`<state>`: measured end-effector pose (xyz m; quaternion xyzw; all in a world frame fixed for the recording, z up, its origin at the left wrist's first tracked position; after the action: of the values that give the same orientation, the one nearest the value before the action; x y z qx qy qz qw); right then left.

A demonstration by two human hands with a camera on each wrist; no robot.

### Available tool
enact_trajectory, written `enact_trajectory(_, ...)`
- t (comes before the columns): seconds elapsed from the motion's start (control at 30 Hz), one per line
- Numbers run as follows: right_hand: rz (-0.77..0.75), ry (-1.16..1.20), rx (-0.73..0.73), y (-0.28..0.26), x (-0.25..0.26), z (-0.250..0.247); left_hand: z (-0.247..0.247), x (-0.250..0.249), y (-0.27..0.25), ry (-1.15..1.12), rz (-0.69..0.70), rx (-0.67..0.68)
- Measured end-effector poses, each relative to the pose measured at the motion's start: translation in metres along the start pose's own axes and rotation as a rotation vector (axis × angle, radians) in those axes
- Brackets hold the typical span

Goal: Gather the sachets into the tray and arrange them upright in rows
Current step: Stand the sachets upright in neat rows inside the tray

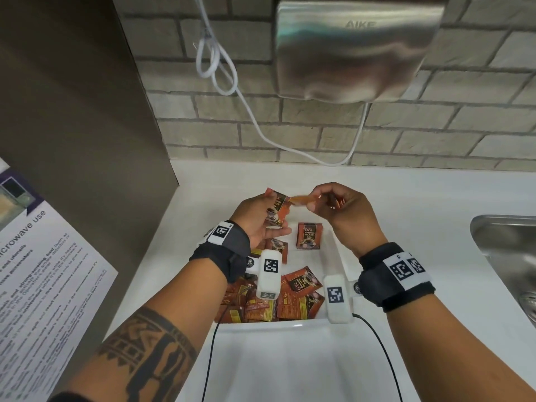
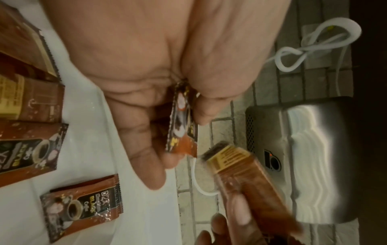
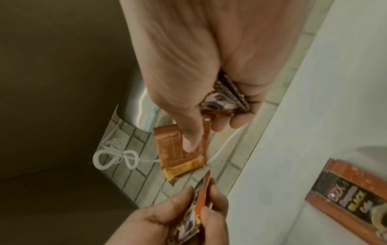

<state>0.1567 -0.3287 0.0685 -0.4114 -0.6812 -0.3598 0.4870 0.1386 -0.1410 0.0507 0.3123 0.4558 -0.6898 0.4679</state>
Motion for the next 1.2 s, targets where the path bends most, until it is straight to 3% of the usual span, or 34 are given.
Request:
enact_trajectory(0.1, -0.056, -0.144, -0.023, 0.0, 0.002, 0.002, 0.003, 0.0, -0.004, -0.041, -0.051, 0.116)
enact_trajectory(0.23, -0.055, -0.172, -0.034, 0.001, -0.004, 0.005, 0.008, -0.003, -0.006, 0.06, 0.06, 0.209)
enact_trajectory(0.4, 0.04, 0.164, -0.127, 0.0, -0.006, 0.0, 0.001, -0.005, -0.005, 0.172, 0.091, 0.203)
enact_trajectory(0.53, 0.146, 0.379, 0.046, -0.002, 0.0, 0.0, 0.004, -0.002, -0.005, 0.159, 0.144, 0.204)
enact_trajectory(0.63, 0.144, 0.398, 0.134, -0.002, 0.0, 0.008, 0.009, -0.002, -0.004, 0.134, 0.161, 0.172)
enact_trajectory(0.77, 0.094, 0.445, 0.007, 0.001, -0.001, 0.007, 0.008, -0.002, -0.003, 0.171, 0.102, 0.162)
enact_trajectory(0.87, 0.064, 0.554, -0.034, 0.002, 0.0, 0.006, 0.011, 0.001, -0.003, 0.25, 0.063, 0.23)
enact_trajectory(1.07, 0.078, 0.483, 0.089, 0.003, 0.0, 0.012, 0.017, 0.011, 0.0, 0.325, 0.085, 0.232)
enact_trajectory(1.2, 0.129, 0.586, -0.022, 0.001, -0.002, -0.004, 0.008, 0.009, 0.001, 0.224, 0.091, 0.248)
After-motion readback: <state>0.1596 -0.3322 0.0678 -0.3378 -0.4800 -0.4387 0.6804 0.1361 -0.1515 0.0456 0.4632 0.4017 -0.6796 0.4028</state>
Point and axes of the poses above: each hand's wrist, its own y-axis towards the middle knuckle, its own z-axis out of the palm, x = y × z, the point moved 1 cm from there along y, towards the middle knuckle, and after that the axes turned 12 degrees about x, right-handed, at the moved point
